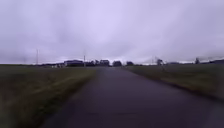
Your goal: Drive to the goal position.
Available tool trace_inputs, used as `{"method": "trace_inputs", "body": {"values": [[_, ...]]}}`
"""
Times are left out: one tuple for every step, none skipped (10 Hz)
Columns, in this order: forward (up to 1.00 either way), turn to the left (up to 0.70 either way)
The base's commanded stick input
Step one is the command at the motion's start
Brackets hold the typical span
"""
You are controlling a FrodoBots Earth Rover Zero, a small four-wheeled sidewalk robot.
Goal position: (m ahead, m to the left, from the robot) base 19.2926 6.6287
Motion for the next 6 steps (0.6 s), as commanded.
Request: {"method": "trace_inputs", "body": {"values": [[1.0, 0.0], [1.0, 0.0], [1.0, 0.0], [1.0, 0.0], [1.0, 0.0], [1.0, 0.0]]}}
